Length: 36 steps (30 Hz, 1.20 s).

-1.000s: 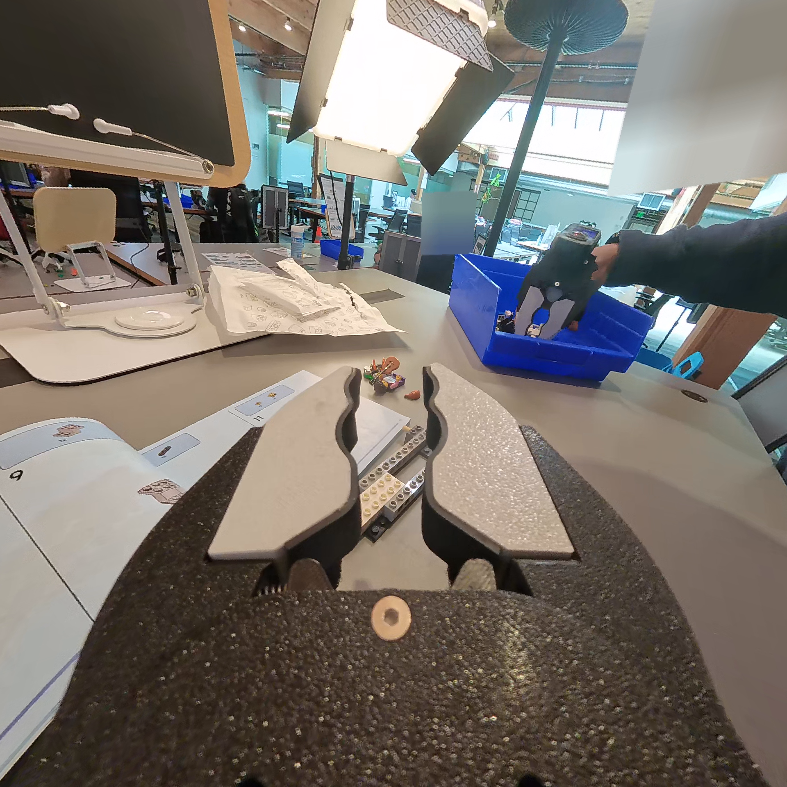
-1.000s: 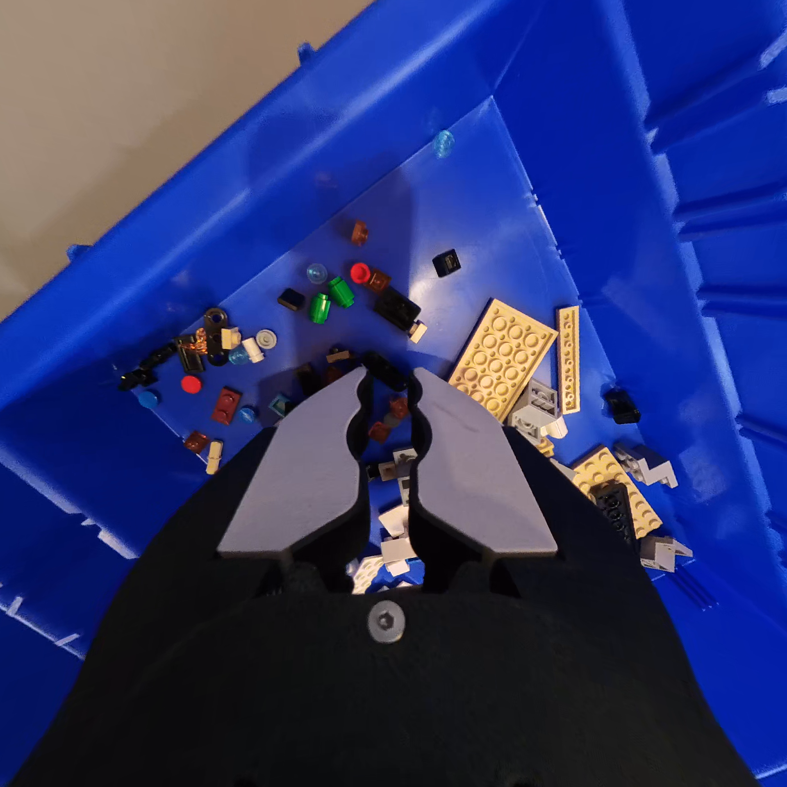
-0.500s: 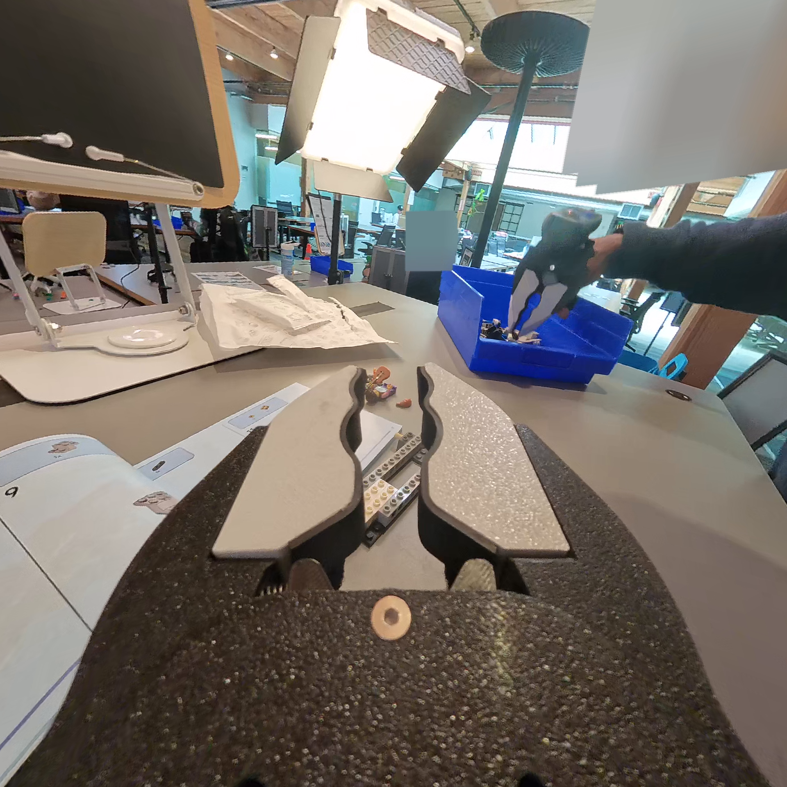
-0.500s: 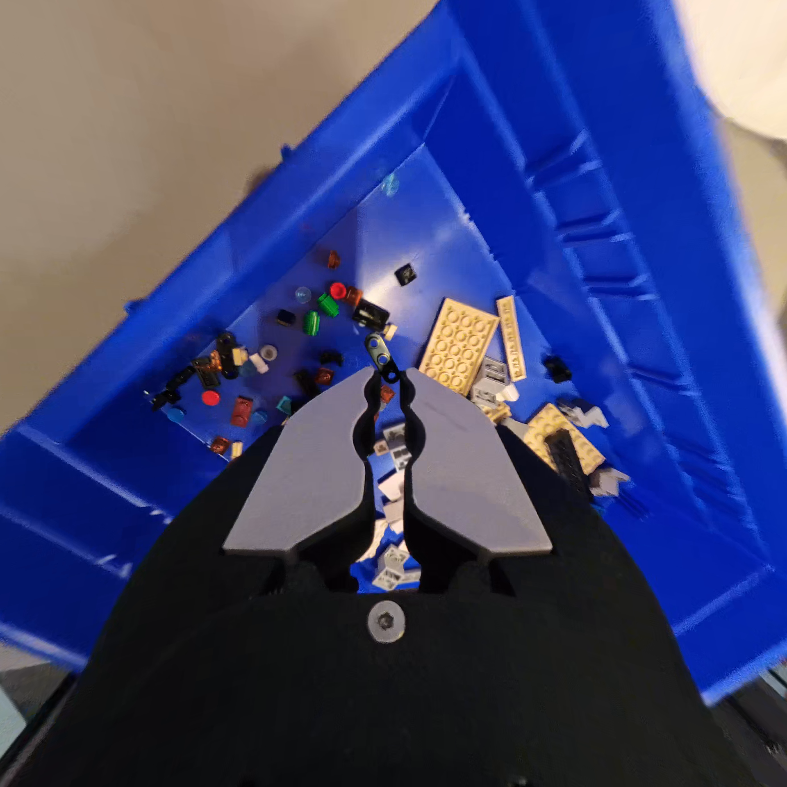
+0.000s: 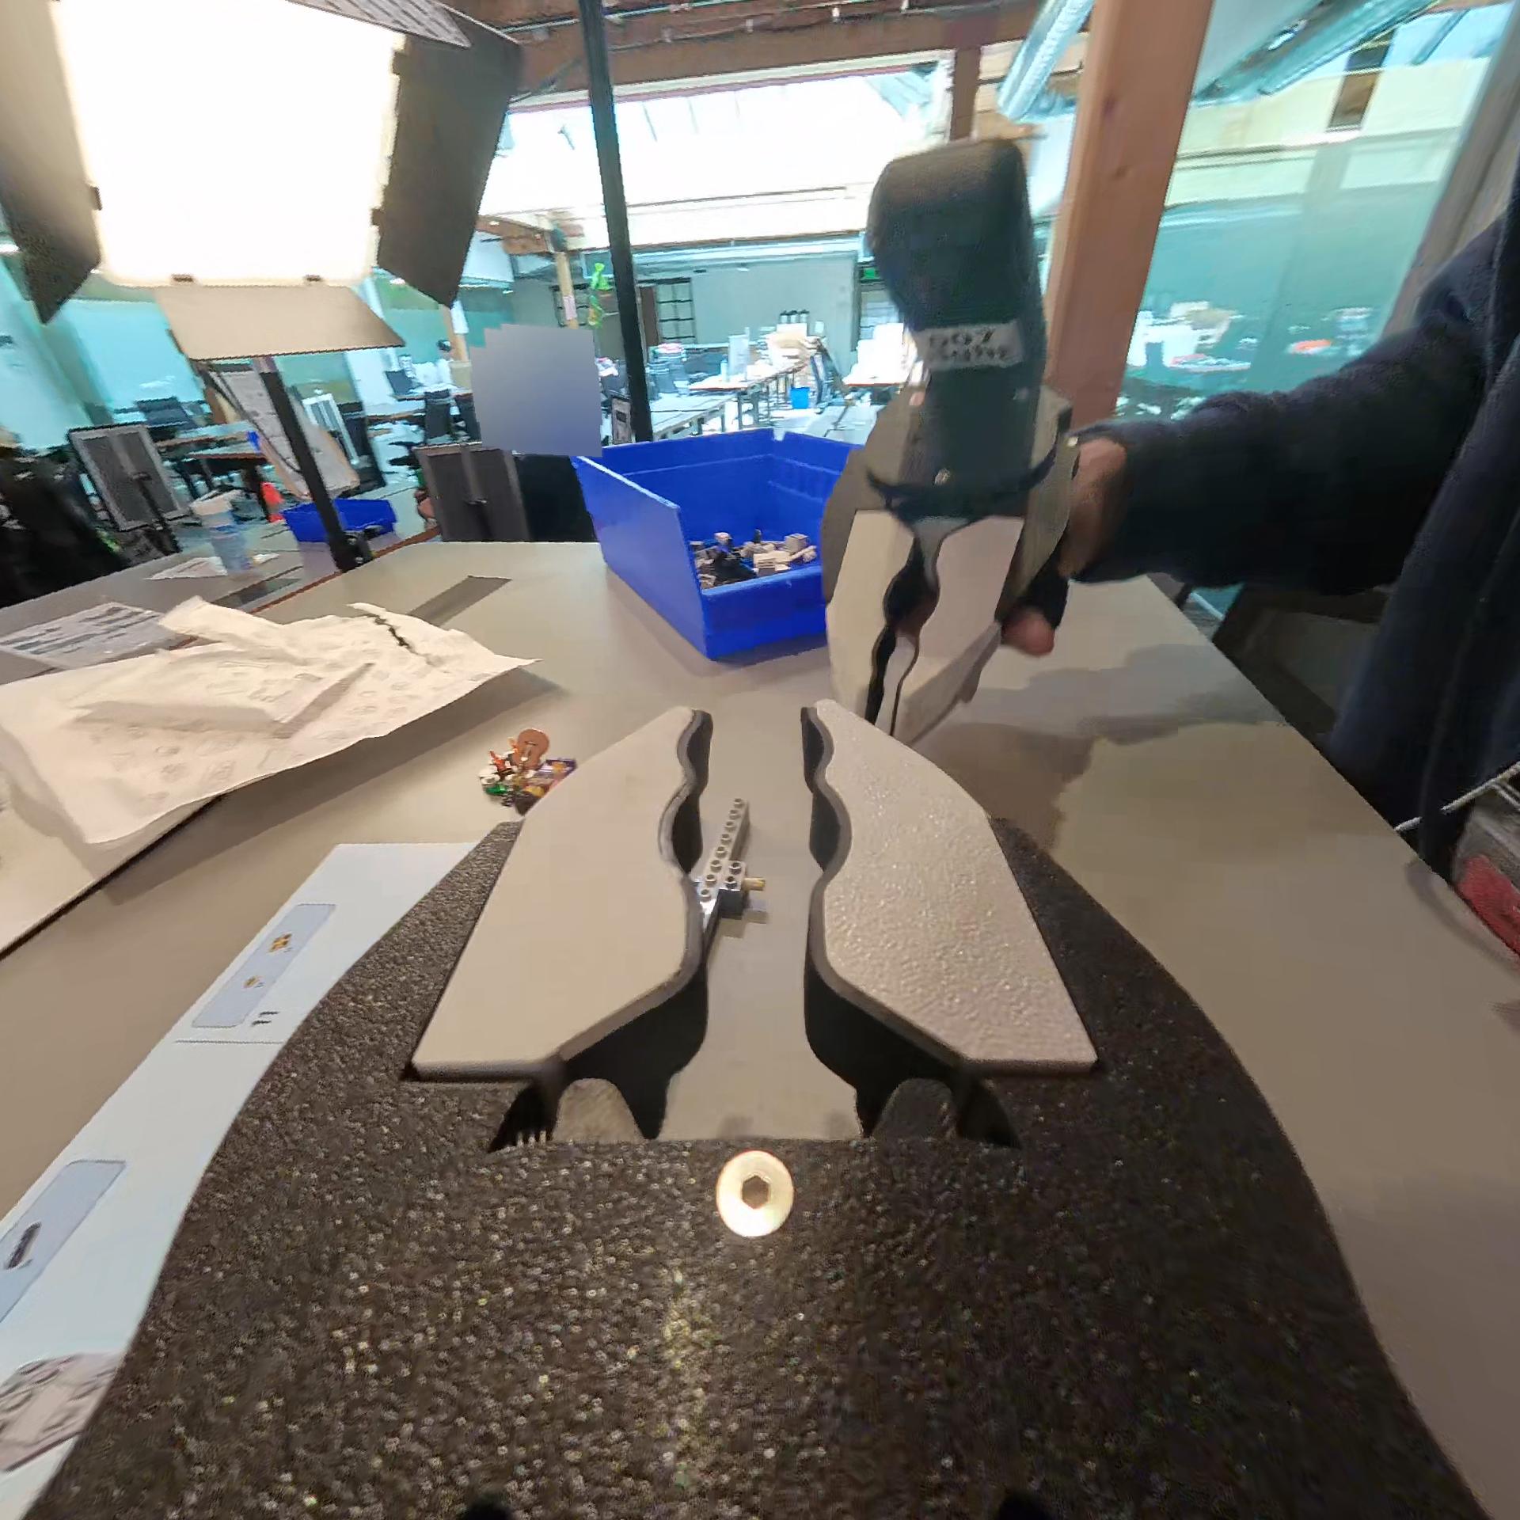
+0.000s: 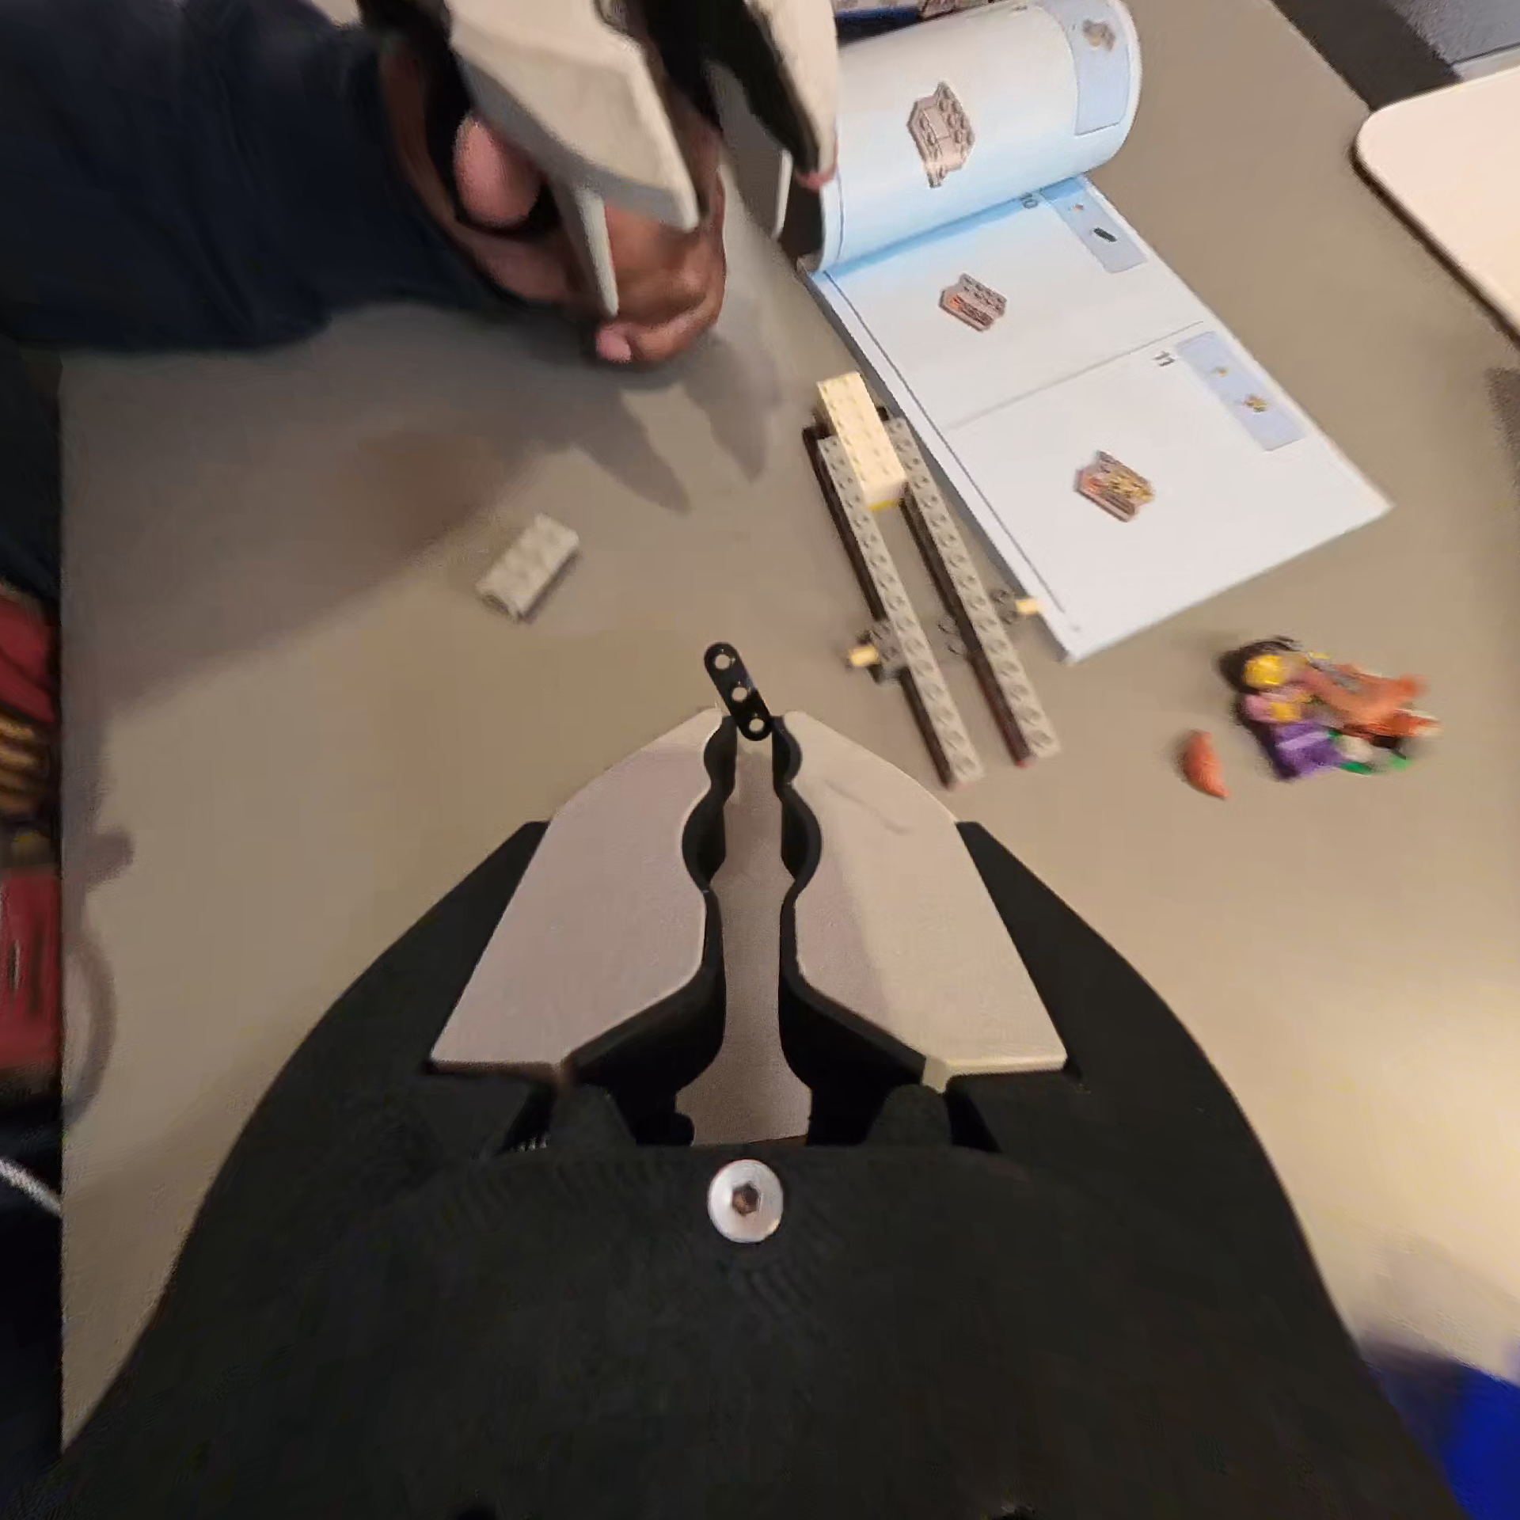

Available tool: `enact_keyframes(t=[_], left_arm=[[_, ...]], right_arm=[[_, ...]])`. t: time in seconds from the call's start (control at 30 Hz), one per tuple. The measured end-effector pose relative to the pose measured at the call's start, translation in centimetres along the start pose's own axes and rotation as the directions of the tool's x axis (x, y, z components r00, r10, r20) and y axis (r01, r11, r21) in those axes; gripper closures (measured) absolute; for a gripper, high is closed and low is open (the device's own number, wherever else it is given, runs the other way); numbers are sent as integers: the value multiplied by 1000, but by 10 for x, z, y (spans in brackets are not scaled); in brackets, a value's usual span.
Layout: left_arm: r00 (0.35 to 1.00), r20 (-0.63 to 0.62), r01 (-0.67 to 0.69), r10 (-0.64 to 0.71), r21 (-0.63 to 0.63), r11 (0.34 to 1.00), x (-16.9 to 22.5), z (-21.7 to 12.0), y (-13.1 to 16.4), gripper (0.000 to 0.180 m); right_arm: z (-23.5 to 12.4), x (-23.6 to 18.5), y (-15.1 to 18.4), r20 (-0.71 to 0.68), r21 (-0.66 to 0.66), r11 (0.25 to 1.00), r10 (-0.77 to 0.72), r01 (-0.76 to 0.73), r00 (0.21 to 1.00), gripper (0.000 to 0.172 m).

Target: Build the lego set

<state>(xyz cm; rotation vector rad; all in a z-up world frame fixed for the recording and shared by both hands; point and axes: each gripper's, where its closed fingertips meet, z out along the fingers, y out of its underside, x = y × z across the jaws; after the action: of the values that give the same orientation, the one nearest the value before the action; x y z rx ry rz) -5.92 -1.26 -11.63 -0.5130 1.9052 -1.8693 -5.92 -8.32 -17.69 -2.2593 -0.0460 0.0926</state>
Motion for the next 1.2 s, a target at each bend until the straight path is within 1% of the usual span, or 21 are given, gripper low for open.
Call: enact_keyframes(t=[0.1,0.23,0.3,0.43,0.5,0.63,0.8,0.87,0.97,1.1,1.2], left_arm=[[999,-45,22,-22,12,1000,9,-2,0,159],[992,-98,87,-84,29,996,9,-6,-2,159],[988,-123,101,-96,41,994,10,-7,-4,159],[984,-141,122,-111,74,990,9,-13,-8,159],[982,-148,129,-117,77,989,9,-14,-8,159],[978,-166,138,-123,78,987,10,-14,-8,159],[974,-176,162,-144,93,982,8,-16,-10,159],[973,-177,168,-148,106,980,7,-18,-11,159],[973,-168,177,-155,125,976,5,-20,-13,159],[974,-128,207,-188,157,966,-6,-22,-15,158],[974,-87,222,-211,158,962,-13,-21,-14,158]], right_arm=[[26,-15,-2,6,24,995,93,-94,996,164],[44,-23,7,-5,6,994,110,-110,994,163],[50,-22,15,-30,-28,992,124,-125,992,163],[57,-22,24,-85,-111,991,64,-73,994,163],[59,-24,23,-91,-116,992,37,-48,995,163],[59,-23,24,-93,-113,992,44,-55,995,163],[57,-25,22,-70,-97,994,53,-59,996,150],[48,-24,18,-71,-41,997,60,-63,996,149],[19,-16,20,-107,24,997,82,-80,991,149],[-46,2,30,-184,70,993,105,-93,977,149],[-101,16,47,-241,49,995,93,-83,966,149]])
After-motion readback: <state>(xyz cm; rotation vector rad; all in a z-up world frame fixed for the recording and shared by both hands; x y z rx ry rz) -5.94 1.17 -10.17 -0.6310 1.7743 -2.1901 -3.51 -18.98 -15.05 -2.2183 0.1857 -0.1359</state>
